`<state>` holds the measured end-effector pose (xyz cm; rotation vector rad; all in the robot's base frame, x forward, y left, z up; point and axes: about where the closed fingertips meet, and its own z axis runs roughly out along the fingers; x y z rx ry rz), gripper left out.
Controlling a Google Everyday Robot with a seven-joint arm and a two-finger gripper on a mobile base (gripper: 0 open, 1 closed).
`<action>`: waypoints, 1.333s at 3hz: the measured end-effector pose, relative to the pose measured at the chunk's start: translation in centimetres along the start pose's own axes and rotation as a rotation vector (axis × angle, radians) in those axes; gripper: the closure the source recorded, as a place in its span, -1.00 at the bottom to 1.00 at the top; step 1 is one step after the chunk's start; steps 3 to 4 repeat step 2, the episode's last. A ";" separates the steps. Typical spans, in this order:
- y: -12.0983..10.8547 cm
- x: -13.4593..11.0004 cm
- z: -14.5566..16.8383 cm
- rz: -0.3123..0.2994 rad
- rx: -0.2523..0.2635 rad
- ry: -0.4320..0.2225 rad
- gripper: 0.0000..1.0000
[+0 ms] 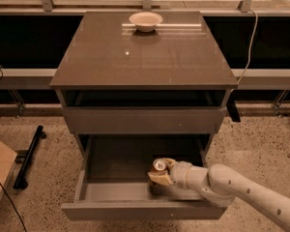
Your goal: Place orange can into middle drawer
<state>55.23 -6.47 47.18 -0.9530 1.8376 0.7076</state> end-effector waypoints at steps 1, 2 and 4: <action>-0.4 1.9 0.5 0.042 0.053 0.015 -0.81; -0.3 1.7 0.6 0.039 0.046 0.013 -1.00; -0.3 1.7 0.6 0.039 0.046 0.013 -1.00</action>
Offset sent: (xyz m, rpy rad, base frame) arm -0.0005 -0.0030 -0.0153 -0.0042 0.0209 -0.0488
